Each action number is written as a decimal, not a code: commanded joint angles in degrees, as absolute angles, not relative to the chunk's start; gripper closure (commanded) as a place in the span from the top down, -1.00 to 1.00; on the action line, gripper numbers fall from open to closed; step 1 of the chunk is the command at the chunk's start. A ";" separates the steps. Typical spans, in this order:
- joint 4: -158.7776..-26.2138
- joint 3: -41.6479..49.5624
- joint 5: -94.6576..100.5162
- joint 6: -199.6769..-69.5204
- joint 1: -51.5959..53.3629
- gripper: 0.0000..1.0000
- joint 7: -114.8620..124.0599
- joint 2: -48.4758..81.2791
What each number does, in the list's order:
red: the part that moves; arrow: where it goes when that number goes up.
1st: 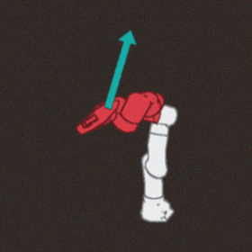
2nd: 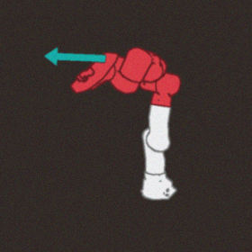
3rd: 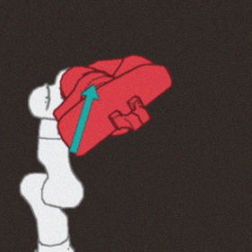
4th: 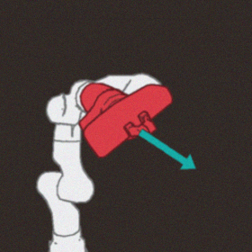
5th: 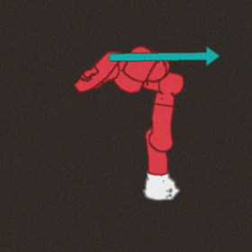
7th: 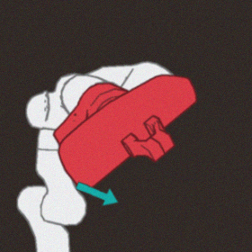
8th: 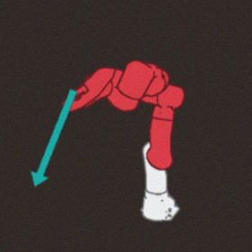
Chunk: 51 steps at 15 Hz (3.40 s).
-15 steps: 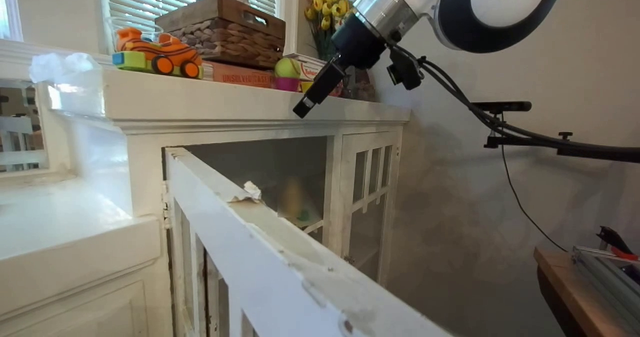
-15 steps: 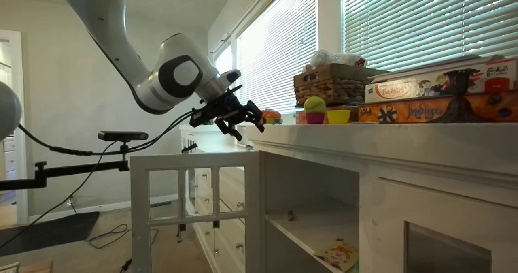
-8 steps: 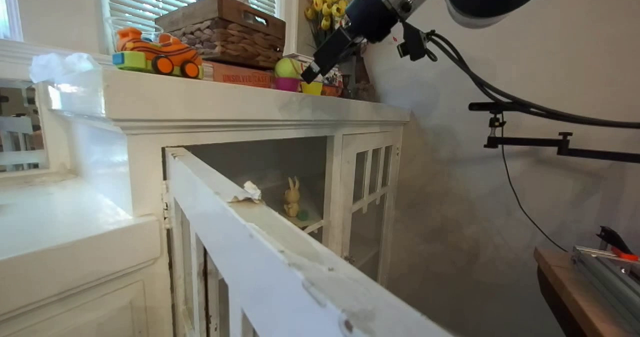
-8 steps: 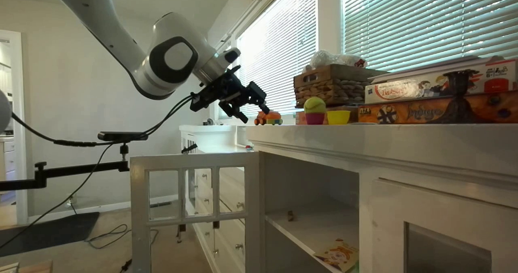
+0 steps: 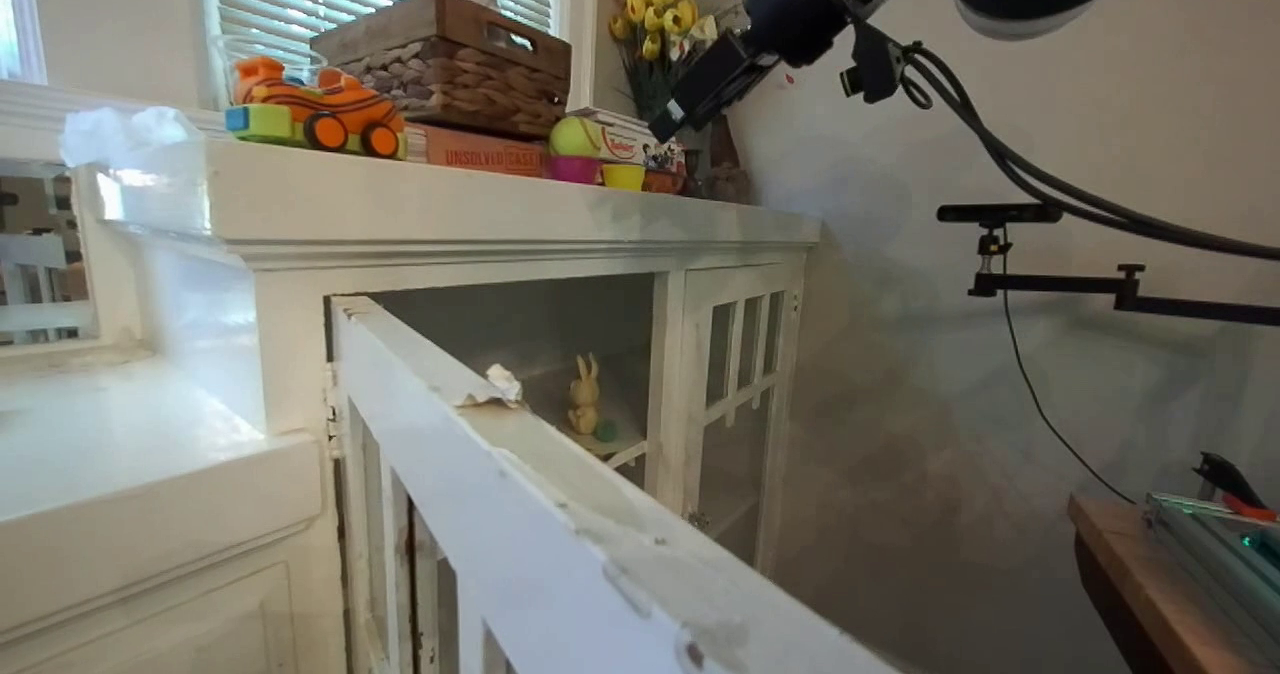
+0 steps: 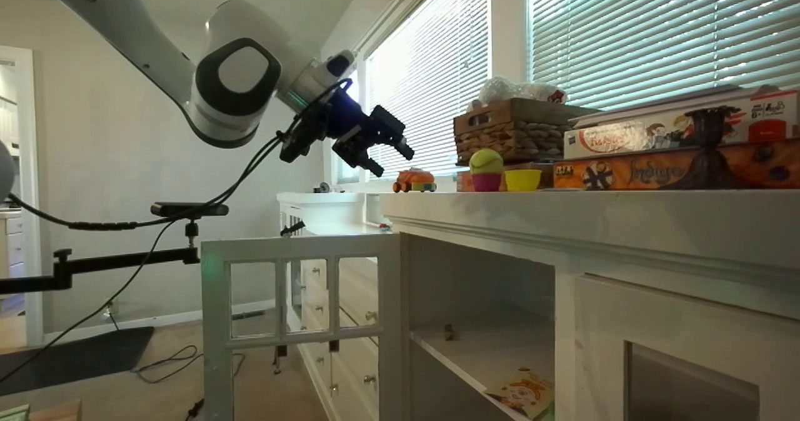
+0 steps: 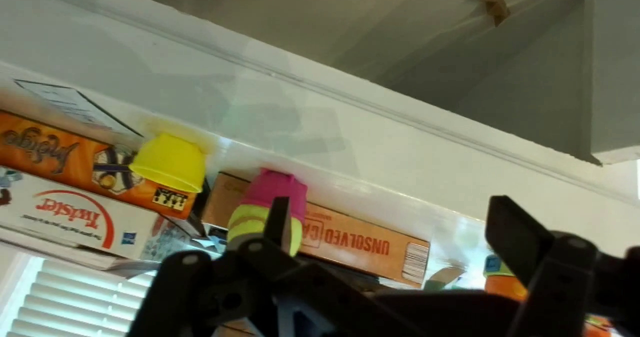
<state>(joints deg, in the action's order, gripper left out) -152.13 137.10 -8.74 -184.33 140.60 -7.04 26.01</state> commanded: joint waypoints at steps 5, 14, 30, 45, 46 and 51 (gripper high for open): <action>-157.10 140.34 -8.77 -184.33 138.17 1.00 -6.50 27.98; -152.30 134.02 -7.28 -187.64 130.02 1.00 -4.90 26.19; -135.55 127.48 -8.87 -178.56 113.66 1.00 -4.74 14.47; -118.62 111.47 -13.56 -151.39 90.98 1.00 -5.41 11.84; -117.93 109.23 -13.85 -151.06 88.55 1.00 -5.31 11.71; -117.10 101.03 -11.89 -152.78 81.75 1.00 -1.42 9.70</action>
<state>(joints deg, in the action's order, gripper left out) -118.61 104.70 -12.14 -152.82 83.88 -3.87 12.69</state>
